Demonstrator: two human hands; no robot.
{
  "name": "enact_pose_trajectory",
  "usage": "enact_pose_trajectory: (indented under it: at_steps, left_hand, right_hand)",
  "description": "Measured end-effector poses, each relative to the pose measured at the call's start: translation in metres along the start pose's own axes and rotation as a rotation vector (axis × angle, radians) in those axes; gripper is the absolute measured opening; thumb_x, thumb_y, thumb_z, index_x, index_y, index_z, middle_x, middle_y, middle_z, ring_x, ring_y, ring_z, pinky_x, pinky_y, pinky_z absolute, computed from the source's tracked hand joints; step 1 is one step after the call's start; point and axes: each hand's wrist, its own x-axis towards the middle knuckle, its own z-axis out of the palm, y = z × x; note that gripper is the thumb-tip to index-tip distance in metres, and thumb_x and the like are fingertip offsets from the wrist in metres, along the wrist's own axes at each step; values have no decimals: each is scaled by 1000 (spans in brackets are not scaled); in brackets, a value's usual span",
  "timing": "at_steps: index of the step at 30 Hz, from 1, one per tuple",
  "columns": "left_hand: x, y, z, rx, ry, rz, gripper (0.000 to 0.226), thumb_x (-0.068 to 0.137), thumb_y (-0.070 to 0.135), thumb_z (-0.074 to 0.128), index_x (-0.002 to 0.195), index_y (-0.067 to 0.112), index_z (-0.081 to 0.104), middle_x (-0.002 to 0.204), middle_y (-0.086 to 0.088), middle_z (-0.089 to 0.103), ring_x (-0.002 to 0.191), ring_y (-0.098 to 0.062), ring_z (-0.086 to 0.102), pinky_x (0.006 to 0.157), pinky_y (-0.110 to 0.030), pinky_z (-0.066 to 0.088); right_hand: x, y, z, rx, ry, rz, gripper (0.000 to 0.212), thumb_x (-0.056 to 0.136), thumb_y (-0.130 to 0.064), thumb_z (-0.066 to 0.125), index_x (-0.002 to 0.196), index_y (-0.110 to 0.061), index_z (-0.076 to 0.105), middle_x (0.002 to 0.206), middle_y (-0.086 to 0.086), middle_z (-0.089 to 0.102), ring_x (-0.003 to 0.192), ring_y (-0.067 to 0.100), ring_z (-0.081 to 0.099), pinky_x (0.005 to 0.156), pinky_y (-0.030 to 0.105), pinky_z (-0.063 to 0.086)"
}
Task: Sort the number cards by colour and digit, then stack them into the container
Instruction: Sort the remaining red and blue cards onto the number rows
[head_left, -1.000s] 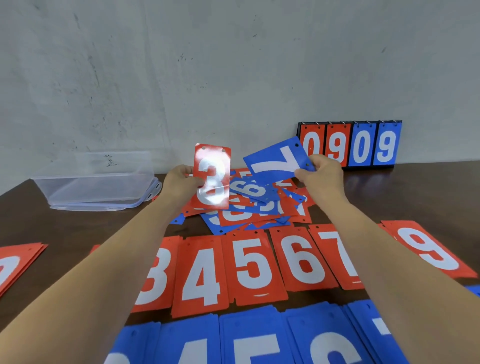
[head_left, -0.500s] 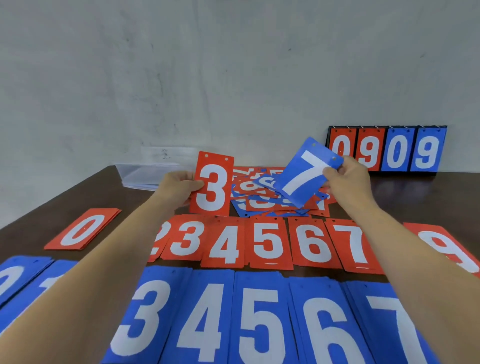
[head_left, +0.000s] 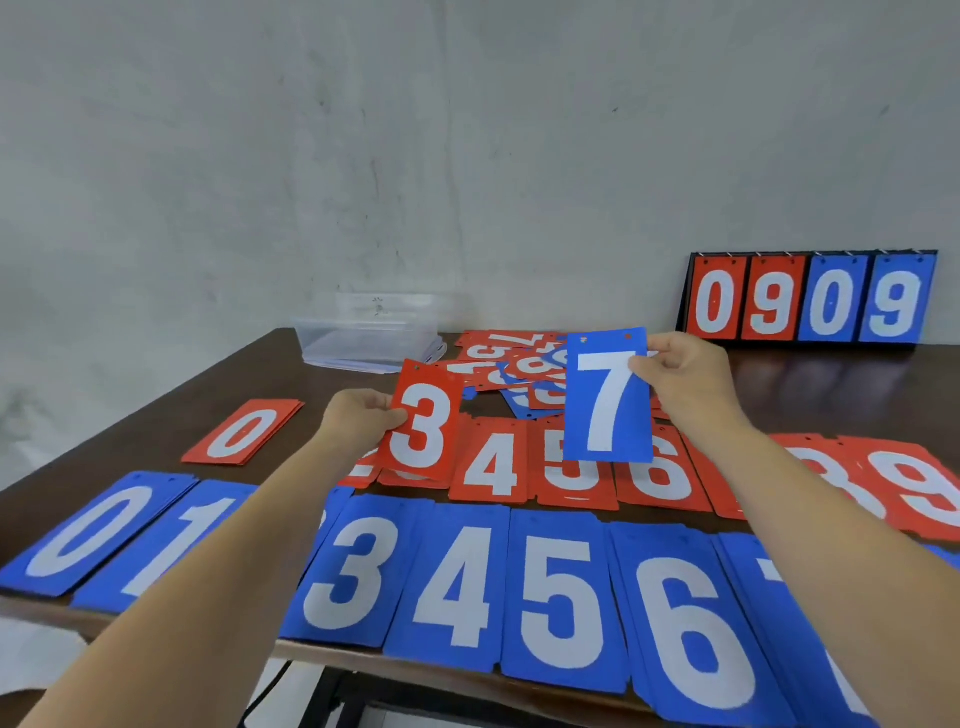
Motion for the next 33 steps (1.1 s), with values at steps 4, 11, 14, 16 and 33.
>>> enact_pose_trajectory:
  at_steps: [4,11,14,16,33]
  left_hand:
    - [12,-3,6,136,-15,44,11,87,22,71,95,16,66,99,-4,70,88,-20,67,78,-34,56]
    - [18,-13,16,497,-13,96,13,89,25,66,95,15,59,94,-3,64,84,-19,61,64,-30,51]
    - [17,-17,19,626,-23,100,21,89,30,65,95,11,60,91,-4,65,84,-22,64,65,-31,52]
    - [17,-19,20,686,0,124,25,88,32,65,95,9,60,91,-5,64,84,-23,63,66,-33,54]
    - [-10,3,46,648,-22,366,51,86,25,66,135,18,51,131,-12,53,118,-33,51,90,-47,50]
  right_hand:
    - [-5,0,4,-1,14,45,20,93,-17,61,112,-11,59,105,3,66,94,14,64,62,23,50]
    - [-12,-1,3,-60,72,52,26,92,-19,63,116,-8,59,108,6,68,96,15,66,61,20,49]
    - [-16,-2,1,-76,83,74,25,92,-19,63,114,-9,59,111,6,68,100,17,66,64,22,52]
    - [-21,-2,-2,-94,93,91,28,91,-20,64,116,-9,59,112,5,68,102,17,66,69,25,54]
    - [-103,-7,-69,-90,211,240,19,91,-13,64,109,-9,63,97,2,68,86,12,67,62,20,54]
